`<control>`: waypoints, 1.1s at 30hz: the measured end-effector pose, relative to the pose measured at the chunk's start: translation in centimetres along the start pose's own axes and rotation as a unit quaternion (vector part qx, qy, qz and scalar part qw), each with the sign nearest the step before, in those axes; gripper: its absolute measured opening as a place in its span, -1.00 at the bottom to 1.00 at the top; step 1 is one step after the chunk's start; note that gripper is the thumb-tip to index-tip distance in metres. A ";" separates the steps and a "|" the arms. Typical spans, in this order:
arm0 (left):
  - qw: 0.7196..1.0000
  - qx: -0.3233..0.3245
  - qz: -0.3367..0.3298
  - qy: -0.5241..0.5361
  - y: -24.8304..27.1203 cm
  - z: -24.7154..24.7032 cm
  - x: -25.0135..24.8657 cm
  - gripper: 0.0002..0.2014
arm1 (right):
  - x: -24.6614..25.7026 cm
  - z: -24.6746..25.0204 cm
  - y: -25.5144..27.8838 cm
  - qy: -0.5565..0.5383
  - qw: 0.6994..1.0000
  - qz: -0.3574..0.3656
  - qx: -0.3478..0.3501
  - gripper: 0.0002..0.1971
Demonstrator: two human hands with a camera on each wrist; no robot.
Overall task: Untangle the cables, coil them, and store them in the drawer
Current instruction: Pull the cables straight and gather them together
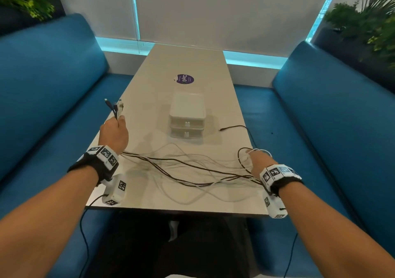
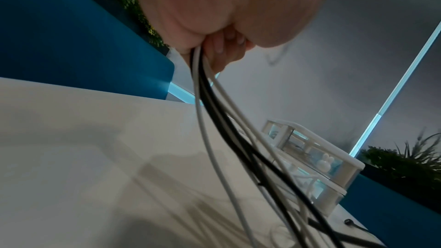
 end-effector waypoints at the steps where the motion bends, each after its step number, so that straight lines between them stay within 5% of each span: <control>1: 1.000 -0.001 0.000 0.001 0.1 0.0 -0.2 -0.55 | 0.7 -0.4 -0.2 -0.020 1.000 0.018 0.015 -0.51; 4: 1.000 -0.010 0.000 0.010 -0.1 0.2 -0.5 -0.56 | 2.3 -0.3 0.0 -0.017 0.998 0.039 0.052 -0.47; 9: 1.000 -0.024 0.003 0.010 -1.0 1.0 -0.3 -0.56 | 1.7 0.3 -0.1 -0.016 0.999 0.028 0.009 -0.42; 14: 0.999 -0.045 -0.010 -0.008 -1.7 2.8 0.0 -0.56 | -2.9 1.5 1.0 0.021 0.994 -0.099 -0.044 -0.71; 17: 0.999 -0.038 -0.014 -0.018 -1.6 2.7 0.2 -0.55 | -3.8 0.0 1.1 0.034 0.996 -0.086 -0.011 -0.88; 21: 0.998 -0.032 -0.036 -0.032 -1.5 2.2 0.1 -0.53 | -3.7 -1.3 1.5 0.025 0.998 -0.020 0.051 -0.78; 26: 0.998 -0.025 -0.043 -0.035 -1.4 2.0 -0.2 -0.52 | -5.8 -1.6 1.9 0.036 0.996 -0.060 0.063 -0.34; 33: 0.998 -0.015 -0.056 -0.035 -1.0 1.6 -1.6 -0.52 | -4.9 -0.8 1.6 0.125 0.989 -0.065 0.048 -0.73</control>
Point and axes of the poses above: each hand's wrist, its own y-axis away from the middle knuckle, its own z-axis out of the back of the hand, x = y × z, the point moved 10 cm from there along -y, towards the middle knuckle, and after that the axes turned 7 degrees about -x, right-handed, at the moved point
